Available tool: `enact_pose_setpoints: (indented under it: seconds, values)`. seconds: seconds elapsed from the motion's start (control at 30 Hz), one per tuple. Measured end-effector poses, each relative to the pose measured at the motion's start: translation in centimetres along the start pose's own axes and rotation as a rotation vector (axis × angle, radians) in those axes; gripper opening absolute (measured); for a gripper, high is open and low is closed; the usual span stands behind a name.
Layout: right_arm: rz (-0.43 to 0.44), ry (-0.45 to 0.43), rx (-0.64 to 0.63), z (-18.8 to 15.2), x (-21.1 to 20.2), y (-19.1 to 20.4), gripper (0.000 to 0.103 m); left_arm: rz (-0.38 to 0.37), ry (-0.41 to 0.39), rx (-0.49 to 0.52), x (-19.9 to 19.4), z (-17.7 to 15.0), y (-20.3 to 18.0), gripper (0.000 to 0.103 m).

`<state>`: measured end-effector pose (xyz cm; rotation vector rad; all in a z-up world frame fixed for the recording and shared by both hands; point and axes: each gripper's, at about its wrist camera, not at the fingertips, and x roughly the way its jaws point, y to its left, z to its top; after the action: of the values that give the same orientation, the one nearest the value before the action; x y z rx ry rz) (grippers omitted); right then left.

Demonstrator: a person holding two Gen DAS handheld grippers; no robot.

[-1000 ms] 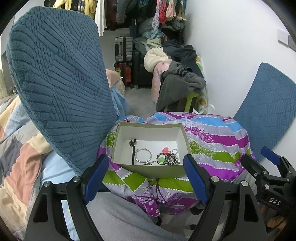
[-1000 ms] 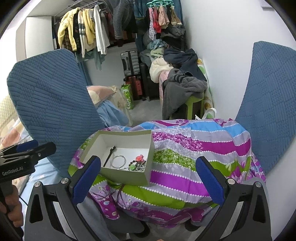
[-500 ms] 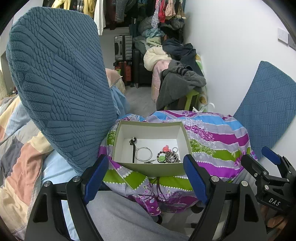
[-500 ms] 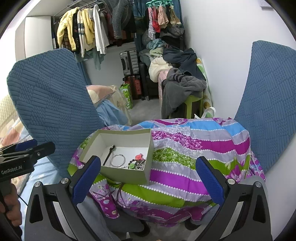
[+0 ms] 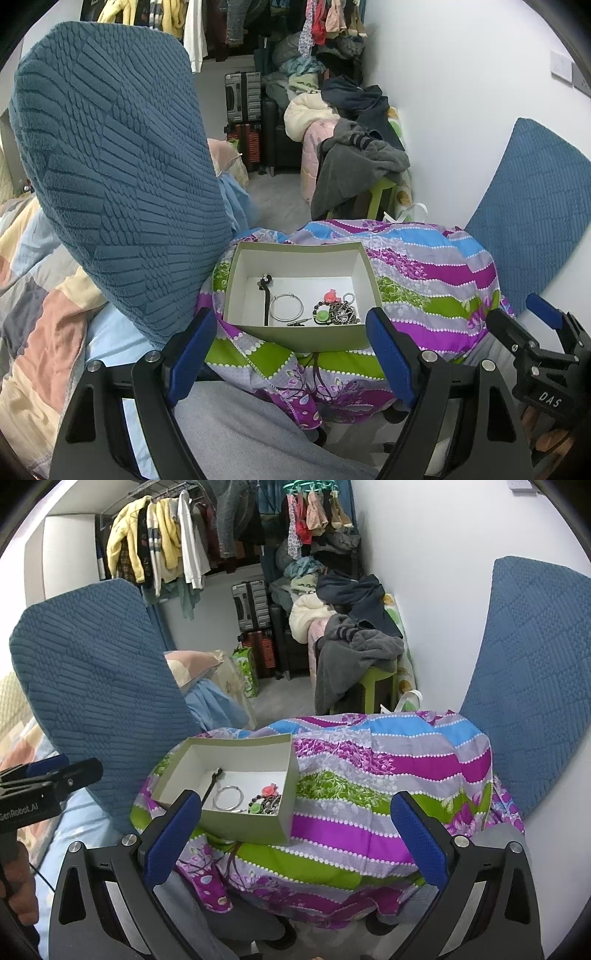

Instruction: Organize jewelry

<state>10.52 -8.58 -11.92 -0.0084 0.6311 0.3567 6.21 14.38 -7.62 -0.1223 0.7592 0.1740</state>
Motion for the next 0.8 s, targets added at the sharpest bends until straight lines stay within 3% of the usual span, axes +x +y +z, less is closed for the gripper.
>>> enact_pose_setpoints:
  seconds: [0.8]
  values:
    - [-0.005,-0.019,-0.035,0.5,-0.2,0.6,0.103,0.002,0.014,-0.008,0.1,-0.1,0.9,0.083]
